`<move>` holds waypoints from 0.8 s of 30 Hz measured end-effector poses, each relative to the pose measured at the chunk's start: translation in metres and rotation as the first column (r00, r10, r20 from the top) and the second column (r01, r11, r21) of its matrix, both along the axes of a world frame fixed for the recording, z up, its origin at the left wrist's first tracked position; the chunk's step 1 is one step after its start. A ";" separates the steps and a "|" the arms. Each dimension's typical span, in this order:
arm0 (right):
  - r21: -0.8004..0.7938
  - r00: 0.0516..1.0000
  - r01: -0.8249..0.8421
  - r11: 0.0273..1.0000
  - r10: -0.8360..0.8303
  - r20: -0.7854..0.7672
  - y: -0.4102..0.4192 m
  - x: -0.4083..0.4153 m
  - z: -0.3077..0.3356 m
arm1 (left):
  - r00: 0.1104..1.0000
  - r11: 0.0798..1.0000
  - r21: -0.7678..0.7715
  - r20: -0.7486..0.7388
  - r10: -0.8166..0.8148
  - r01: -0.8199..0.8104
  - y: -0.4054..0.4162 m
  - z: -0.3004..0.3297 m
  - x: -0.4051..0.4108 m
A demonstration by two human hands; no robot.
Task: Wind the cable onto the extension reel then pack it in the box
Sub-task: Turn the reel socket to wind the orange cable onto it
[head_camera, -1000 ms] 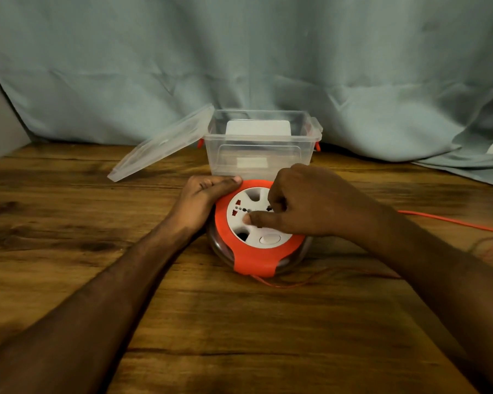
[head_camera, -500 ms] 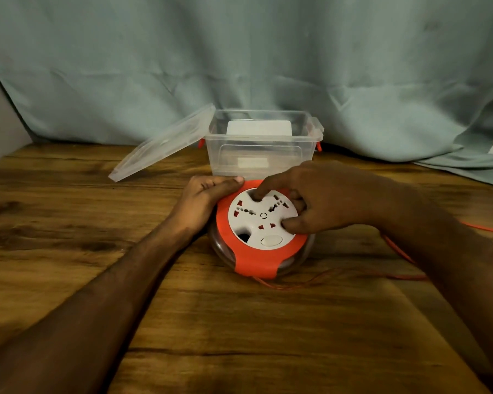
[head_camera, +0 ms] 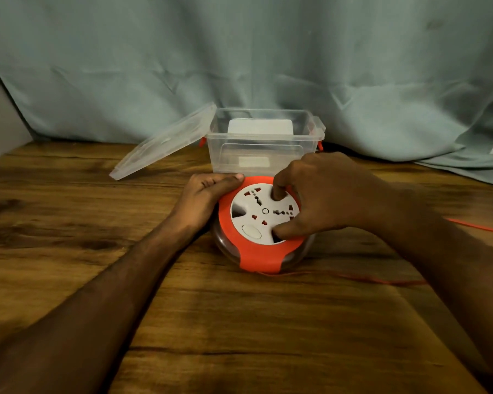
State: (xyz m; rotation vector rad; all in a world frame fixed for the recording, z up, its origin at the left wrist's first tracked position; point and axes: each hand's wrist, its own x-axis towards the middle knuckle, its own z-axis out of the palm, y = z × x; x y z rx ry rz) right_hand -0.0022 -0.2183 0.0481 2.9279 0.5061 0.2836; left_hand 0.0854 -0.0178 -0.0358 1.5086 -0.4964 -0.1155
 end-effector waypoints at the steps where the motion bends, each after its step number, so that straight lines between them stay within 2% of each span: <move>1: -0.002 1.000 0.003 1.000 -0.003 0.006 0.001 0.000 -0.001 | 1.000 1.000 0.009 0.004 -0.001 0.001 0.000 0.000 0.000; 6: -0.018 1.000 0.013 1.000 -0.012 0.018 0.006 -0.002 -0.004 | 1.000 1.000 0.026 -0.002 0.003 -0.003 0.001 0.001 -0.001; 11: 0.041 0.998 0.047 0.998 -0.049 0.042 0.016 -0.005 -0.008 | 1.000 0.999 0.051 -0.010 0.005 -0.004 0.001 0.001 -0.002; 19: 0.178 0.987 0.147 0.973 -0.133 -0.088 0.025 -0.006 -0.014 | 1.000 0.996 0.089 0.012 -0.008 0.007 0.001 0.004 -0.005; 24: 0.195 0.996 0.084 0.977 -0.083 -0.013 0.025 -0.002 -0.013 | 1.000 0.996 0.093 0.031 -0.002 0.000 0.001 0.004 -0.003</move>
